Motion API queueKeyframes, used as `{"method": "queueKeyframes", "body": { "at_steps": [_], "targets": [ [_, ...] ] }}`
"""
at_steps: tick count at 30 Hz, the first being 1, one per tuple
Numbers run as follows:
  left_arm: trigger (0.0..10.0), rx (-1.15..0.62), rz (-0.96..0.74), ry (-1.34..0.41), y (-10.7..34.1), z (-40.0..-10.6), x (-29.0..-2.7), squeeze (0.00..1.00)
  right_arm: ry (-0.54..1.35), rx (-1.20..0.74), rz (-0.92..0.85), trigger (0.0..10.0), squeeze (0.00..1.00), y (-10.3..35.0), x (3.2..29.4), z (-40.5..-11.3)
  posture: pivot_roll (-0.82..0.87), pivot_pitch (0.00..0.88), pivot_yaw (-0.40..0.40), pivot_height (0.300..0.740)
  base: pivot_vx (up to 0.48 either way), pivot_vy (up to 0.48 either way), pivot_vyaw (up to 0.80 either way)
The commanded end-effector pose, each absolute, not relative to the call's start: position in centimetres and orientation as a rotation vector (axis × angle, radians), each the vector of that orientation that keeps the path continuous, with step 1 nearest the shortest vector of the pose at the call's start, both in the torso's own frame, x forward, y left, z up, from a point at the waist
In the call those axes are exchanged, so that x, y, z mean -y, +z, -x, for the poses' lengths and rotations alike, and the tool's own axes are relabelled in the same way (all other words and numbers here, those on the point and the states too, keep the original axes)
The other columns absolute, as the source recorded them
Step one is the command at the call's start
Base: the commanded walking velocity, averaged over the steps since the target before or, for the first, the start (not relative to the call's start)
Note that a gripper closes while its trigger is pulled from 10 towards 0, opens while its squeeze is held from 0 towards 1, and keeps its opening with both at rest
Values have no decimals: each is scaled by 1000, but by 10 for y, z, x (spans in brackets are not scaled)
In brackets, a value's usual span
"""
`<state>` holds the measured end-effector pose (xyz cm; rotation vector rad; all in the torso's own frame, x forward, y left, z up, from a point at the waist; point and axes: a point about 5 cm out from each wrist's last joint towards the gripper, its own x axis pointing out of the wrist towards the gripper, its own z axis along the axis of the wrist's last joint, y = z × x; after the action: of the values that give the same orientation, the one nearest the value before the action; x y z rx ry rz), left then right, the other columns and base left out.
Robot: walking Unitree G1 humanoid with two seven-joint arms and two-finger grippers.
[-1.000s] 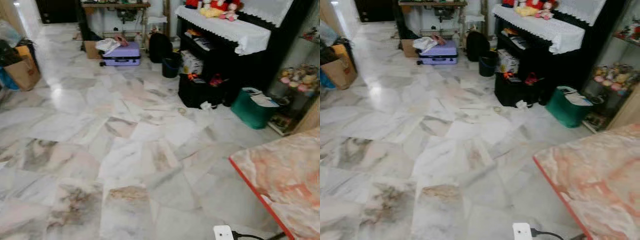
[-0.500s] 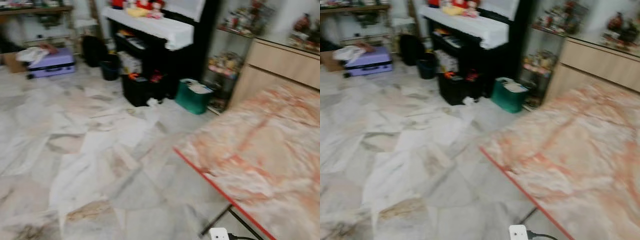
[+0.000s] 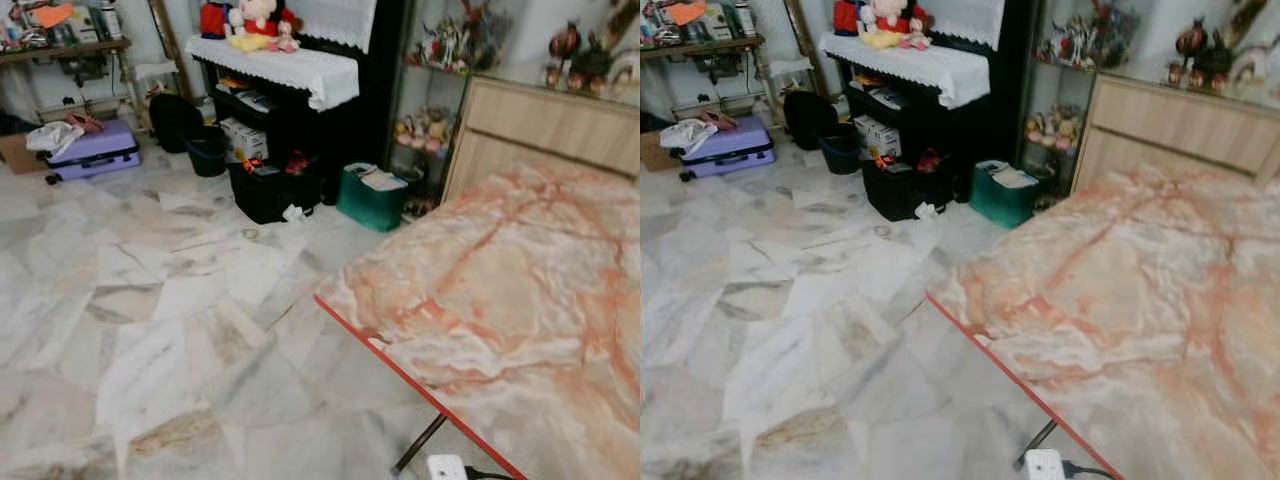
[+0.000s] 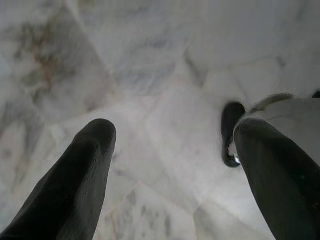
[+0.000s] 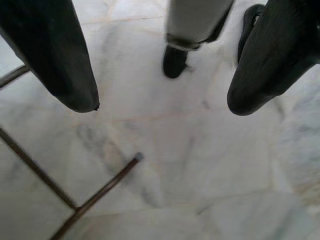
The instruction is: Hang hanger
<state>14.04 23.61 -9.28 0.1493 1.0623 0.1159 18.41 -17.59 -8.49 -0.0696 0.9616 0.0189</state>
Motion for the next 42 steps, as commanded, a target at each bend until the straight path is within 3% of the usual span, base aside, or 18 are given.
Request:
{"method": "queueKeyframes", "body": {
  "at_steps": [1,8,42],
  "targets": [
    [10000,-999,-76,-3,-89,-172,-191,0,-185,-1018,-226,10000,0,-85,225,-168,196,0,-28,740,0,0,-800],
    [10000,-1003,-85,5,-87,-172,-203,0,-194,-1017,-229,10000,0,-85,225,-168,193,0,-27,740,0,0,-800],
    [10000,-995,-143,-17,-84,-175,-212,0,-221,-1008,-284,10000,0,-88,213,-168,186,0,24,740,0,0,-800]
  ]
}}
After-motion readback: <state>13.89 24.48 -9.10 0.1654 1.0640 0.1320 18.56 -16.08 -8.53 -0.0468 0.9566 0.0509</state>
